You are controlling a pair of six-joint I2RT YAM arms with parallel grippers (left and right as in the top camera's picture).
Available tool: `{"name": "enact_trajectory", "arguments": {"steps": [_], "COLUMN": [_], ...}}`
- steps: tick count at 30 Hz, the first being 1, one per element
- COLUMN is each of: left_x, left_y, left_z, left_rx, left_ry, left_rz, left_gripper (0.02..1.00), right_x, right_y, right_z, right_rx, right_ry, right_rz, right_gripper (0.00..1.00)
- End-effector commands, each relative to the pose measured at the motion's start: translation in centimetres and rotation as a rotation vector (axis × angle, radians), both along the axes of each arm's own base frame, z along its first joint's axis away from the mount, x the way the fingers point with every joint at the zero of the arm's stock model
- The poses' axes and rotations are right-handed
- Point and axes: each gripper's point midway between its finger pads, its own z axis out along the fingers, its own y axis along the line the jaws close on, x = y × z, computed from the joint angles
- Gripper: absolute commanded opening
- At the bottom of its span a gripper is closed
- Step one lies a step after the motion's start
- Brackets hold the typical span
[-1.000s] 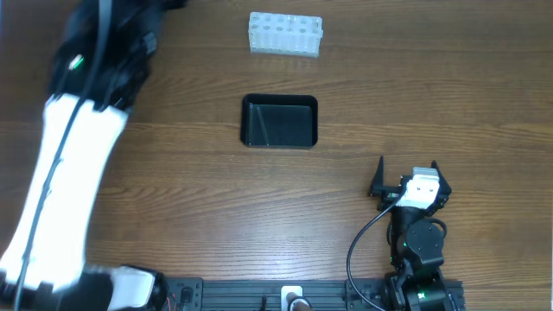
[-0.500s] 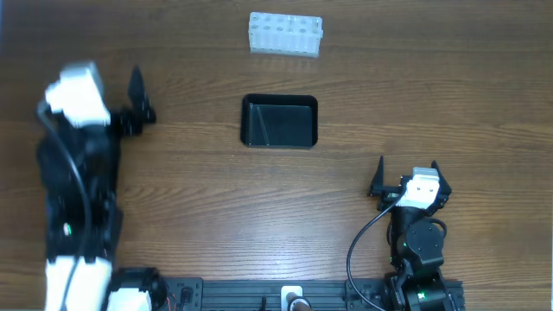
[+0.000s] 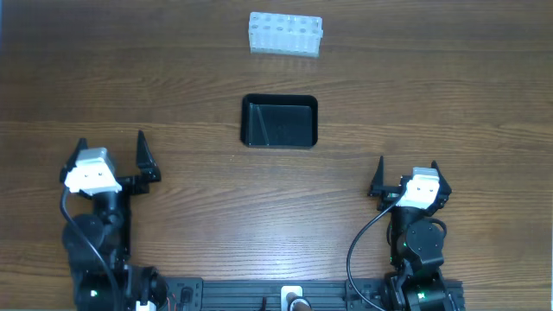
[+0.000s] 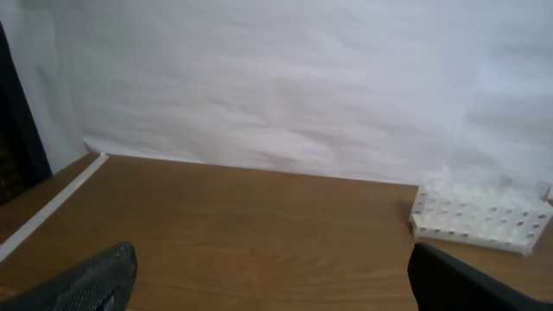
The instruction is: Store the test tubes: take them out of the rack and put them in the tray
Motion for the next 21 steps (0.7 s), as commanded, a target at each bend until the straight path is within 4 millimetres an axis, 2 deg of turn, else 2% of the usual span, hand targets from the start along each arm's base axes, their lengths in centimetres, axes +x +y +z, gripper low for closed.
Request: {"name": "enact_trajectory", "arguments": {"steps": [1, 11, 17, 21], "left_x": [-0.5, -0.7, -0.7, -0.7], "left_y": [-0.4, -1.6, -2.2, -2.1], "left_z": [-1.7, -5.3, -8.3, -8.4], "left_rx": [0.019, 0.023, 0.009, 0.004], "left_ry": [-0.013, -0.036, 0.071, 0.072], "left_rz": [-0.023, -0.092, -0.125, -0.121], "left_gripper": [1.0, 1.0, 1.0, 1.0], "right_x": [-0.1, -0.1, -0.1, -0.1], "right_y": [-0.4, -0.4, -0.4, -0.4], "right_z": [-0.1, -0.1, -0.1, -0.1], "right_rx": [0.005, 0.005, 0.005, 0.005], "right_ry": [-0.004, -0.004, -0.004, -0.004], "right_rz": [-0.019, -0.019, -0.019, -0.019], "right_gripper": [0.993, 0.991, 0.993, 0.991]}}
